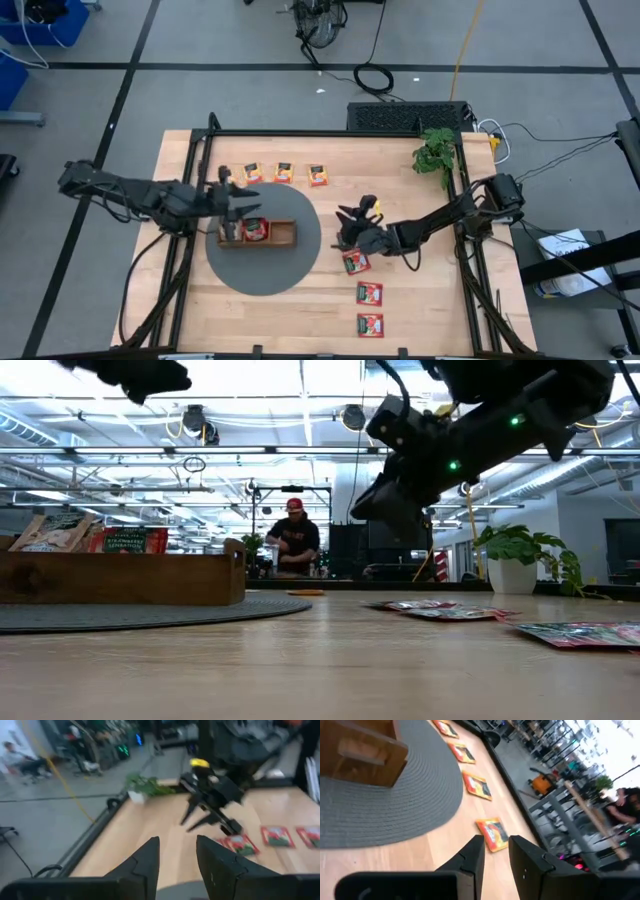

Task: Pick & Place Tea
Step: Put the red tea bag into the middle section of the wooden organizer

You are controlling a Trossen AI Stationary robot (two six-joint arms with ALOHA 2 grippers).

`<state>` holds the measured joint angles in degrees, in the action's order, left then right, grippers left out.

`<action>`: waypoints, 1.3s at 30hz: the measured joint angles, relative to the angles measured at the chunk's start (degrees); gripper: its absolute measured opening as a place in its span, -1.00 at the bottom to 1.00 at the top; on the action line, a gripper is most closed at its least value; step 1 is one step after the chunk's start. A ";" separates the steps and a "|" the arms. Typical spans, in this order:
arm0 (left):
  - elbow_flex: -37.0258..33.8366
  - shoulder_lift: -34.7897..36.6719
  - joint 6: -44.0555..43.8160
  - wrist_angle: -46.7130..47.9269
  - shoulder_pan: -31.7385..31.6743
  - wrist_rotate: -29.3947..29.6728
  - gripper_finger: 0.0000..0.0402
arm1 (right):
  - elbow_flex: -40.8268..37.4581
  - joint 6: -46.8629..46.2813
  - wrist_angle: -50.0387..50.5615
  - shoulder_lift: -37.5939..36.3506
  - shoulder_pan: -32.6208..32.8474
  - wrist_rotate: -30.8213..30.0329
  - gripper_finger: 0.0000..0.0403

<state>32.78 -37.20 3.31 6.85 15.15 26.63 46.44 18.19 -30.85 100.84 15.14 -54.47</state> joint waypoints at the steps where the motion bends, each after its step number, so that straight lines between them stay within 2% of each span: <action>1: -1.61 1.26 -0.21 -2.29 -0.12 0.38 -0.34 | 0.00 0.82 -0.18 0.00 0.62 -1.08 -0.63; 8: -7.32 4.31 -1.42 -11.53 -1.02 0.42 -0.34 | 0.00 2.20 -0.76 -0.40 5.76 -10.01 -0.63; 10: -7.90 4.16 -3.21 -11.42 -1.02 0.41 -0.34 | 0.00 6.92 -0.26 -0.83 7.09 -11.71 -0.63; 13: -8.48 4.21 -5.59 -11.45 -1.00 0.42 -0.35 | 0.00 14.28 -0.07 -2.95 8.20 -13.22 -0.63; 15: -8.57 4.21 -6.40 -11.34 -1.00 0.40 -0.34 | 0.09 13.39 2.28 -5.95 8.43 -12.04 -0.66; 17: -8.57 4.23 -6.51 -11.40 -1.00 0.42 -0.35 | 1.41 4.97 11.84 -10.09 7.66 -6.28 -0.73; 21: -8.57 4.23 -6.57 -11.42 -1.00 0.40 -0.34 | 8.39 -18.86 39.56 -16.86 1.27 19.41 -0.95; 22: -8.57 4.23 -6.60 -11.42 -1.00 0.41 -0.34 | 10.37 -21.75 44.80 -17.36 -0.58 23.56 -0.97; 24: -8.57 4.23 -6.62 -11.41 -1.00 0.40 -0.35 | 13.98 -23.94 53.95 -17.29 -3.04 26.69 -0.95; 26: -8.57 4.23 -6.62 -11.41 -1.00 0.40 -0.34 | 17.36 -24.30 59.80 -16.03 -4.15 27.49 -0.85; 29: -8.57 4.23 -6.62 -11.41 -1.00 0.40 -0.35 | 21.01 -22.63 65.34 -12.82 -4.27 30.08 -0.57; 35: -8.57 4.21 -6.62 -11.41 -1.00 0.40 -0.35 | 21.94 -19.63 66.27 -4.55 -4.55 33.50 0.11; 39: -8.57 4.22 -6.62 -11.41 -0.99 0.40 -0.35 | 21.94 -18.68 66.90 0.21 -4.62 37.29 0.39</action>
<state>24.21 -32.98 -3.31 -4.56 14.16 27.03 68.38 -0.50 36.05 101.05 10.52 -17.17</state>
